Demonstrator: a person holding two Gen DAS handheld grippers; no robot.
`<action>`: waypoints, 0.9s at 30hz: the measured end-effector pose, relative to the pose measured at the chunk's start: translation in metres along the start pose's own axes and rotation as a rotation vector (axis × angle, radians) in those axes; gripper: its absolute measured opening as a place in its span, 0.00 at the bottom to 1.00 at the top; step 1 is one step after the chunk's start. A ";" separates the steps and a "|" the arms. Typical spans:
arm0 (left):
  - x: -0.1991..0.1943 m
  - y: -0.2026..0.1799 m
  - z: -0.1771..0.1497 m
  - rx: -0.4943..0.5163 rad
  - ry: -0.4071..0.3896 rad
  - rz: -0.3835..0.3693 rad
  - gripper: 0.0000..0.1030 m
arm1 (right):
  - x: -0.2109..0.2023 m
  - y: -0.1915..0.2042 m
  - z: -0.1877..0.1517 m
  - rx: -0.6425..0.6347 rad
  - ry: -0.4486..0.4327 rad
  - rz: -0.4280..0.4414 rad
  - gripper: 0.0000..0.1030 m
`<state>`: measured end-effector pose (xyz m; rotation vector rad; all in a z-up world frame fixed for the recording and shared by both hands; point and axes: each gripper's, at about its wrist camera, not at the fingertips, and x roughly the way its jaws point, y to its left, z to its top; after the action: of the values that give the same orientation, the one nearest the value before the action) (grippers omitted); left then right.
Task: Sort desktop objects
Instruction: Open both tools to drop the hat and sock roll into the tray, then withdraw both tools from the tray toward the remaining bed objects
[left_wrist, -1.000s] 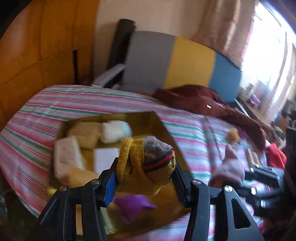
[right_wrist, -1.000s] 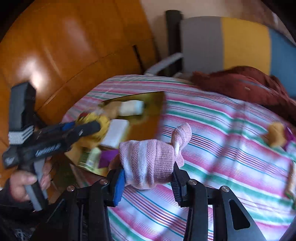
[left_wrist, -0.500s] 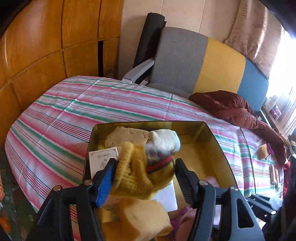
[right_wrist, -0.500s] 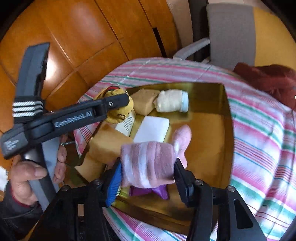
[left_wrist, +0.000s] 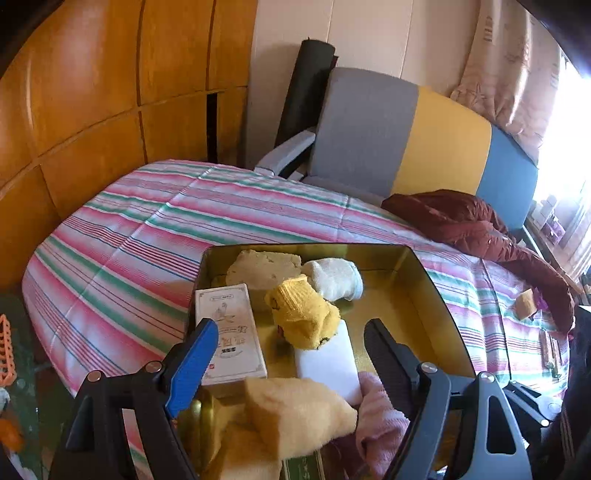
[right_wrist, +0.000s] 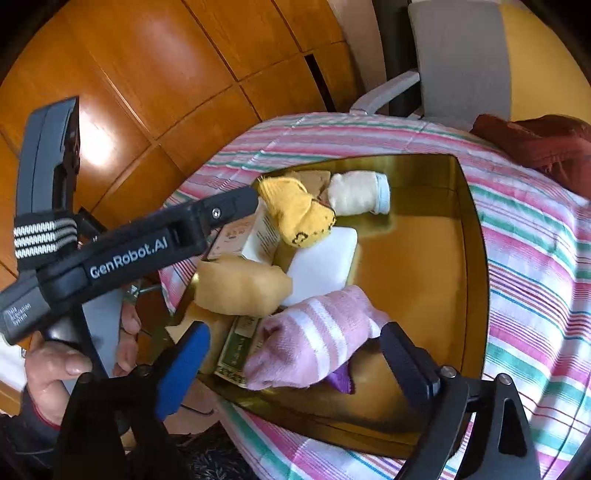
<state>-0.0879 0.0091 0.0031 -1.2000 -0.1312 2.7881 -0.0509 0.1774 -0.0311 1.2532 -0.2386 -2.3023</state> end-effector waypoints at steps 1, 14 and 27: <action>-0.004 0.000 0.000 0.000 -0.006 0.002 0.81 | -0.004 0.001 -0.001 -0.001 -0.010 -0.004 0.94; -0.052 -0.019 -0.008 0.050 -0.072 0.012 0.81 | -0.051 -0.005 -0.019 0.003 -0.116 -0.094 0.96; -0.066 -0.064 -0.022 0.140 -0.047 -0.057 0.80 | -0.090 -0.030 -0.031 0.045 -0.187 -0.286 0.96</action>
<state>-0.0229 0.0649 0.0427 -1.0812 0.0255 2.7258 0.0045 0.2510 0.0064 1.1564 -0.1857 -2.6770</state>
